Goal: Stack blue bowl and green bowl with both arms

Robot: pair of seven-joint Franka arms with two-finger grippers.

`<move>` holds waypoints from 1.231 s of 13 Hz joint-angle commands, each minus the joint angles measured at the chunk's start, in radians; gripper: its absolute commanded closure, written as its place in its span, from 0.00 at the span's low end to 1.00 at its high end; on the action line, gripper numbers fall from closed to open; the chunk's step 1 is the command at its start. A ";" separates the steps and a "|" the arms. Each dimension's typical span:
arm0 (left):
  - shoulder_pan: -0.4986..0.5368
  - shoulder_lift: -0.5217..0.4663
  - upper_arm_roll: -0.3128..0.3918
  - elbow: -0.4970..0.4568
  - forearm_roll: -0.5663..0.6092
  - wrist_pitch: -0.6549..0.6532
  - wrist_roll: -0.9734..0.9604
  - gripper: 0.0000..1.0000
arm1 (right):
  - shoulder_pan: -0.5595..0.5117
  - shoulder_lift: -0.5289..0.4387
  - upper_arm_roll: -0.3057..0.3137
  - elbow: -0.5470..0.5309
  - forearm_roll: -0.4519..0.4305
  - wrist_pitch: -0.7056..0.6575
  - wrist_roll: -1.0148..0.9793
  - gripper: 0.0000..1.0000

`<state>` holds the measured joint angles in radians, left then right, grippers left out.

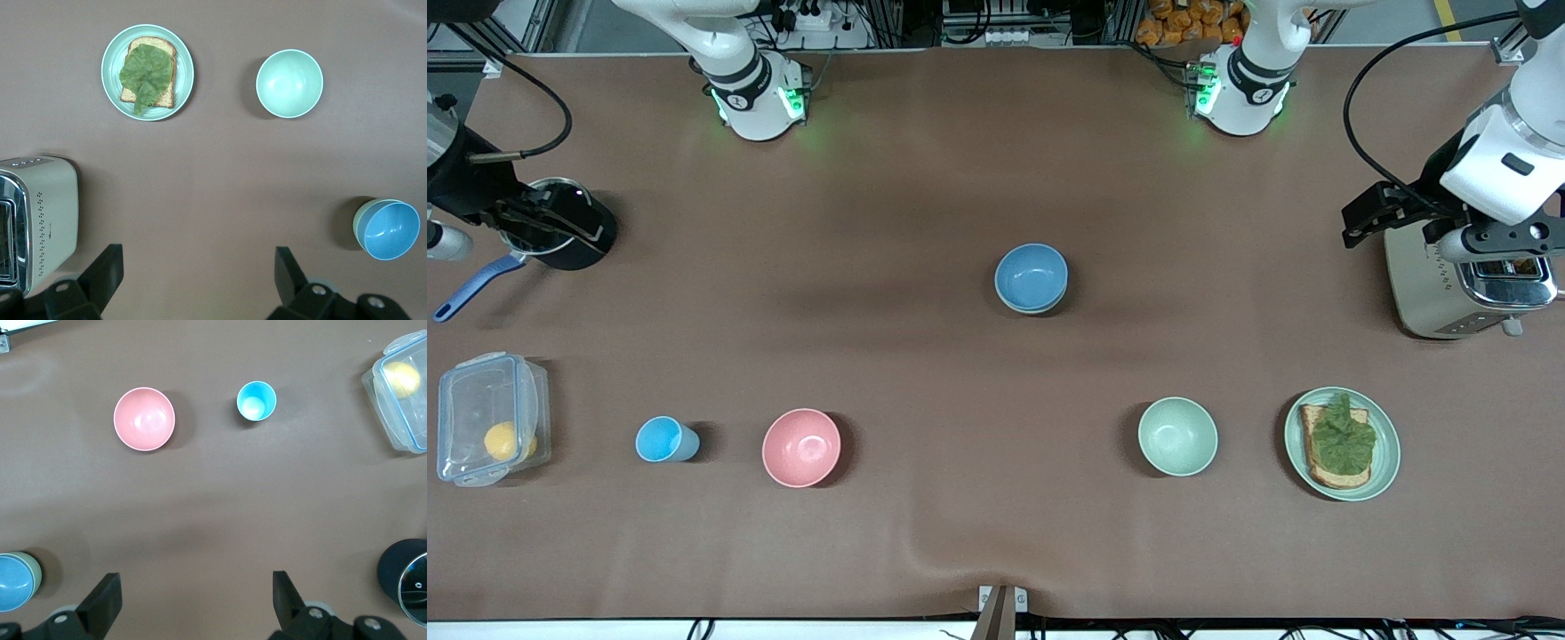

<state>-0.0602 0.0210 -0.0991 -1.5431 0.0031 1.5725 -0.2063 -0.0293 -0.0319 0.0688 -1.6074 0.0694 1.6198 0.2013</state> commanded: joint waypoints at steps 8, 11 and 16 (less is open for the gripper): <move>-0.010 -0.016 0.015 -0.002 -0.020 -0.023 0.024 0.00 | 0.017 0.024 -0.001 0.003 -0.020 0.011 0.000 0.00; -0.009 -0.016 0.015 -0.005 -0.023 -0.023 0.025 0.00 | 0.016 0.024 -0.001 0.001 -0.020 0.002 0.000 0.00; -0.007 -0.016 0.015 -0.002 -0.025 -0.023 0.027 0.00 | 0.011 0.021 -0.001 0.004 -0.020 -0.003 -0.008 0.00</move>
<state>-0.0606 0.0205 -0.0967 -1.5431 0.0007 1.5656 -0.2053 -0.0260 -0.0062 0.0722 -1.6088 0.0693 1.6255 0.2013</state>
